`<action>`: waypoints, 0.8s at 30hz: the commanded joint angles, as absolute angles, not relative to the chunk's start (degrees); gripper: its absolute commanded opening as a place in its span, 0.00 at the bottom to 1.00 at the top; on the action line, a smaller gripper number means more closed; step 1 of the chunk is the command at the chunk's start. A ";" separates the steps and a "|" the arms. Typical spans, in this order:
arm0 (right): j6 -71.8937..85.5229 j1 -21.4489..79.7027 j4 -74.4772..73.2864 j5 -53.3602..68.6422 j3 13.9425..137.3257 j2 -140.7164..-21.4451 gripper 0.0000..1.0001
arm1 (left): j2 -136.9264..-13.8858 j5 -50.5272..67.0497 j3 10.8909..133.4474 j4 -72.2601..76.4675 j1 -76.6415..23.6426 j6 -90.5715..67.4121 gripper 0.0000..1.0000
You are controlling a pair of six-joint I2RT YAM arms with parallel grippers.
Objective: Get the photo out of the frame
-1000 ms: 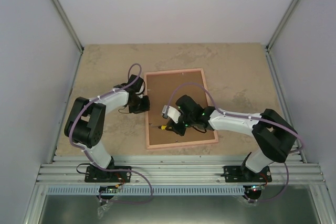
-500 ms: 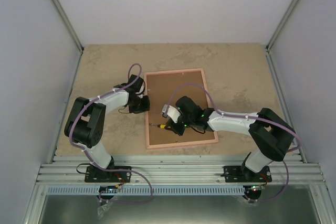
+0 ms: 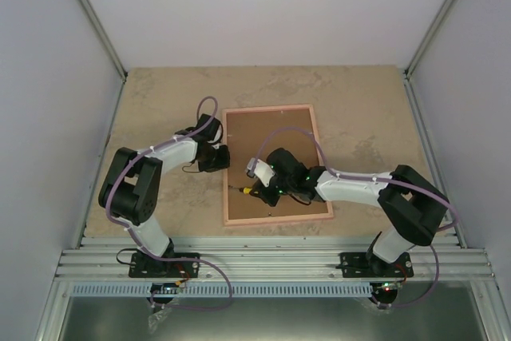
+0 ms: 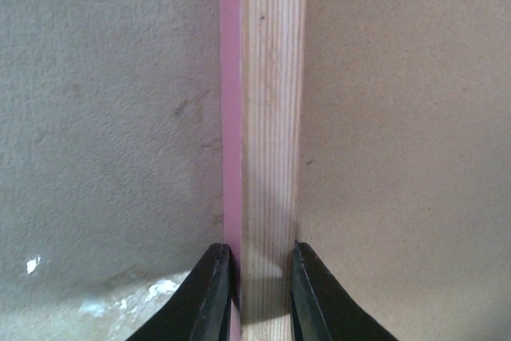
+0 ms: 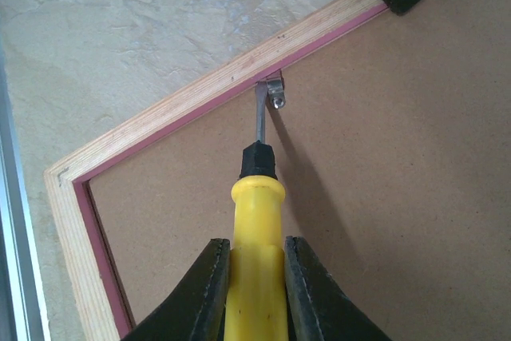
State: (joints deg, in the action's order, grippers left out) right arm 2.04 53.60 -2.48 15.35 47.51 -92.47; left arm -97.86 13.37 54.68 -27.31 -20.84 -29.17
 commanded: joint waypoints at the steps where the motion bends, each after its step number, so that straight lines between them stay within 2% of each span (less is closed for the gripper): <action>1: 5.78 53.46 2.58 7.94 45.72 -91.14 0.01 | -98.99 17.66 52.46 -25.57 -22.45 -30.23 0.07; 13: 8.94 53.51 0.60 0.90 44.77 -89.10 0.00 | -98.00 16.10 51.79 -25.57 -22.59 -30.60 0.06; 24: 4.91 54.84 -2.51 7.87 45.38 -84.74 0.00 | -97.72 15.42 51.91 -25.40 -22.59 -30.62 0.06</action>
